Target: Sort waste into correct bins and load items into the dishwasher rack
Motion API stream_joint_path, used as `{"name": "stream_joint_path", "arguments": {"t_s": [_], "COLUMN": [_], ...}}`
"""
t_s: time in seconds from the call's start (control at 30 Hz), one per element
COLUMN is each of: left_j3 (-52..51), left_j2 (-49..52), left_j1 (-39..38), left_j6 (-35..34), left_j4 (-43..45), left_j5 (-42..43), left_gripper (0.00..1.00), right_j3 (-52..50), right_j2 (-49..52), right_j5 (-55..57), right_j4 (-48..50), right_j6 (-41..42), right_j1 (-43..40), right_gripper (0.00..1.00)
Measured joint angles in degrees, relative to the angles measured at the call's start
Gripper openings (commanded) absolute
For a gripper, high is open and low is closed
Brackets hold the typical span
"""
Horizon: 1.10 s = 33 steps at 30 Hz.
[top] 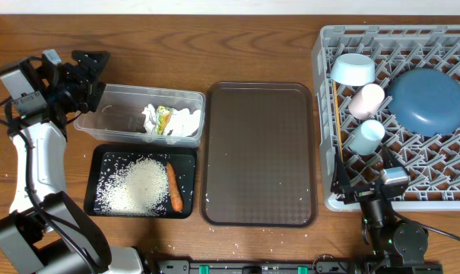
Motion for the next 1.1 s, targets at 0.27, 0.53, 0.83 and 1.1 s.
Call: {"name": "stream_joint_path", "arguments": {"t_s": [0.27,0.53,0.83,1.1], "left_j3": [0.00,0.00,0.00,0.00], "left_j2": [0.00,0.00,0.00,0.00], "left_j1": [0.00,0.00,0.00,0.00], "left_j6": [0.00,0.00,0.00,0.00], "left_j4": [-0.02,0.00,0.00,0.00], "left_j5": [0.00,0.00,0.00,0.00], "left_gripper": [0.95,0.95,0.95,0.95], "right_j3": [-0.87,-2.97,-2.97,-2.97], "right_j2": [-0.02,-0.11,-0.13,-0.13], "right_j5": [0.42,0.96,1.62,1.62], "right_j4": [0.02,-3.02,-5.16,-5.16], "right_j6": [0.02,0.00,0.00,0.00], "right_j1": [-1.53,-2.38,-4.76,-4.76], "right_gripper": [0.99,0.99,0.99,0.99]}}
